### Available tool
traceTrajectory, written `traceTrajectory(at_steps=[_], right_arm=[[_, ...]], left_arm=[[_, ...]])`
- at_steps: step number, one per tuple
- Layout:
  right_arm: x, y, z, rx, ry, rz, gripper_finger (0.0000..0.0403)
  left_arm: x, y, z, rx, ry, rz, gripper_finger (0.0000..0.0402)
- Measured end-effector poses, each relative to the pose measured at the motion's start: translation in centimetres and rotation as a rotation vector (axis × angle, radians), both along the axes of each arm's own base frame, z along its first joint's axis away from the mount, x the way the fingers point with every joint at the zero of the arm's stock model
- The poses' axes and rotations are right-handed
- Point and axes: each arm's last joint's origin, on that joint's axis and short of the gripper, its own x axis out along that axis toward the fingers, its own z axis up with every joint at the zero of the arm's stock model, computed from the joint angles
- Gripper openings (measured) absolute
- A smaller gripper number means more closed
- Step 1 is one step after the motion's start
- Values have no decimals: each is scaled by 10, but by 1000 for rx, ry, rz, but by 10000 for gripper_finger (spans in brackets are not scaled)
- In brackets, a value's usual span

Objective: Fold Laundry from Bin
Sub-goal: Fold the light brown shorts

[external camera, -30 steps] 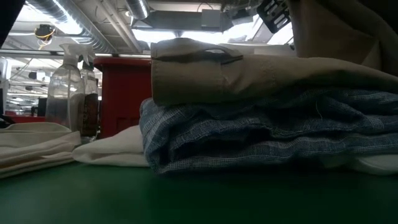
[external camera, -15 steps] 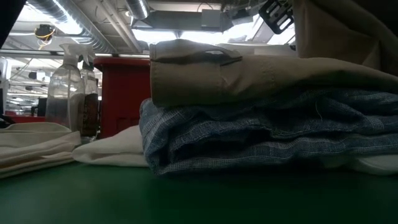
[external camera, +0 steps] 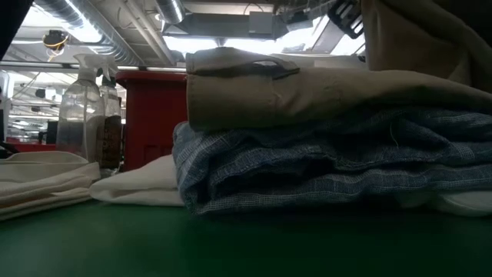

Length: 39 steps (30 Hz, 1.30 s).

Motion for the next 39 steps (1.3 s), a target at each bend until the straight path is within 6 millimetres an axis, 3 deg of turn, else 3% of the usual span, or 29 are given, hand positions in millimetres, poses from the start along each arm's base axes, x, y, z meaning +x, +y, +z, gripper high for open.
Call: traceTrajectory(at_steps=[7, 13, 22, 31, 39], right_arm=[[-38, -5, 43, -342, 103, -84, 163], [-80, 1, 55, -462, 235, -210, 163], [-124, 15, 33, -473, 383, -385, 163], [-149, 35, 10, -472, 587, -322, 163], [-162, 52, 8, -545, 539, -344, 163]], left_arm=[[0, -1, 0, 0, 0, -2, 13], [0, 0, 0, 4, 1, 4, 13], [0, 2, 0, 5, 2, 5, 13], [1, 2, 0, 5, 1, 7, 13], [1, 4, 0, 5, 1, 12, 13]])
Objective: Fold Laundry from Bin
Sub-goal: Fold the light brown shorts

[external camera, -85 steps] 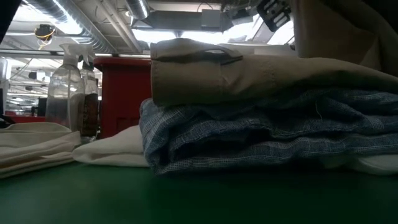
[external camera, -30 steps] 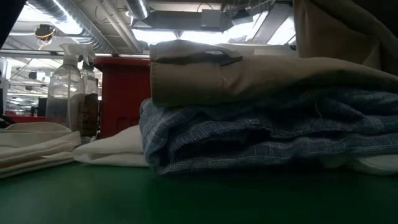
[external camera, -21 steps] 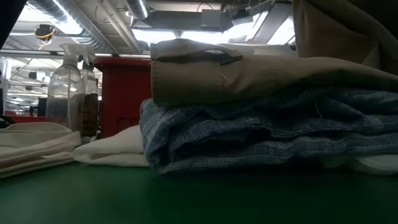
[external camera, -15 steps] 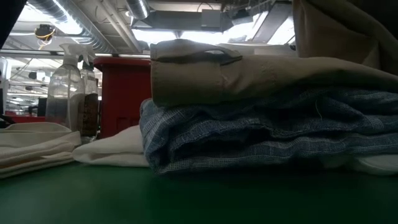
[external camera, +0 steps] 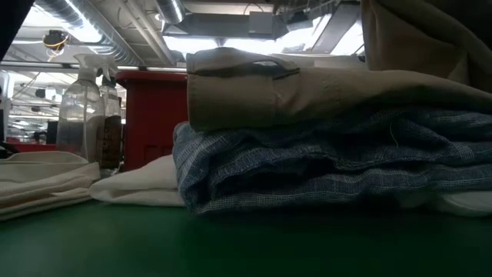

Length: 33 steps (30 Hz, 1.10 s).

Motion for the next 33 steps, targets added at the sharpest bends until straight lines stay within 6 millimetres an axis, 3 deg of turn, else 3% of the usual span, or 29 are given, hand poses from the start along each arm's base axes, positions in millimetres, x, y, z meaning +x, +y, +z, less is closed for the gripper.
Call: traceTrajectory(at_steps=[11, 33], right_arm=[[1, 21, -9, -121, -30, 14, 163], [32, 58, -49, -391, 34, 25, 163]], left_arm=[[0, 0, 0, 0, 0, 0, 13], [0, 0, 0, 0, 0, 0, 13]])
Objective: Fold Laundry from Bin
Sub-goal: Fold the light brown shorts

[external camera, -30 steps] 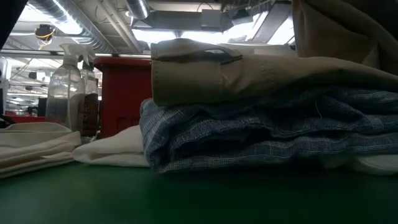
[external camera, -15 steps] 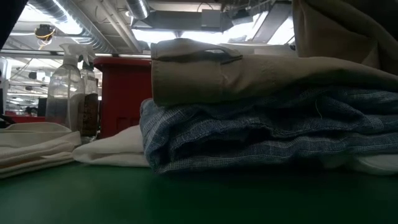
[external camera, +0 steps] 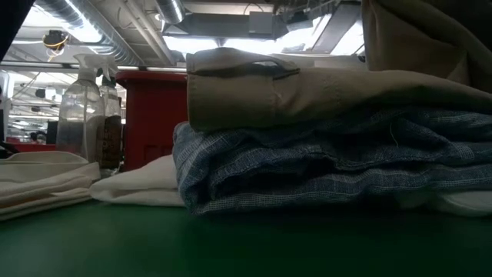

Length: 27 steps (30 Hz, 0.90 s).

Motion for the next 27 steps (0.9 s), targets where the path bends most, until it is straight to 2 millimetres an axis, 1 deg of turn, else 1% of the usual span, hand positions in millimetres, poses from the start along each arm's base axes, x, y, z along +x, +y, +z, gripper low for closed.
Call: traceTrajectory(at_steps=[10, 20, 23, 25, 27], right_arm=[[7, 8, -8, -16, -9, 8, 163], [15, 14, -21, -138, -39, 14, 159], [16, 15, -24, -151, -31, 14, 131], [16, 15, -24, -156, -26, 15, 99], [16, 15, -24, -157, -20, 15, 57]], left_arm=[[0, 0, 0, 0, 0, 0, 13], [0, 0, 0, 0, 0, -1, 13], [0, 0, 0, 0, 0, -1, 13], [0, 0, 0, 0, 0, -1, 13], [0, 0, 0, 0, 0, -1, 13]])
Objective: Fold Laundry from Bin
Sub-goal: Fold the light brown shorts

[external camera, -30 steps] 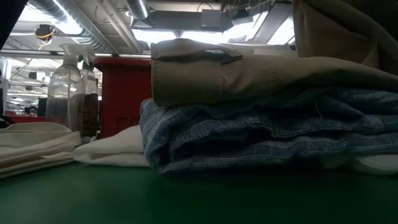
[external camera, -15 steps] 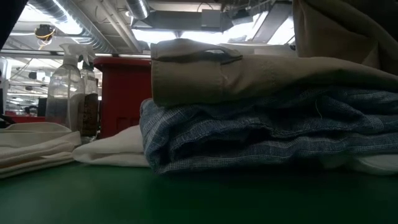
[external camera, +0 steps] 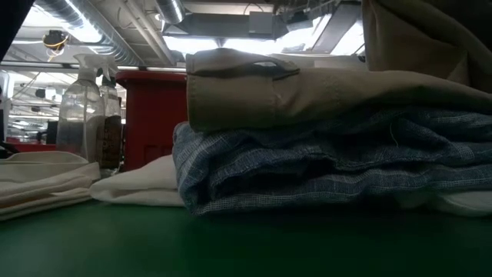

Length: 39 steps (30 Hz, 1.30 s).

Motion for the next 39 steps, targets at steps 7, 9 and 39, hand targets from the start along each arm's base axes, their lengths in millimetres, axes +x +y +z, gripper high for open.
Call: traceTrajectory(at_steps=[7, 9, 39], right_arm=[[-10, -12, 10, -121, 77, -76, 25], [-11, -15, 17, -151, 75, -92, 20], [83, -80, 129, -112, -514, 206, 2]], left_arm=[[0, -2, 0, -4, -7, -5, 13], [-1, -5, 1, -10, -15, -6, 13], [-28, -69, 22, -122, -122, -73, 13]])
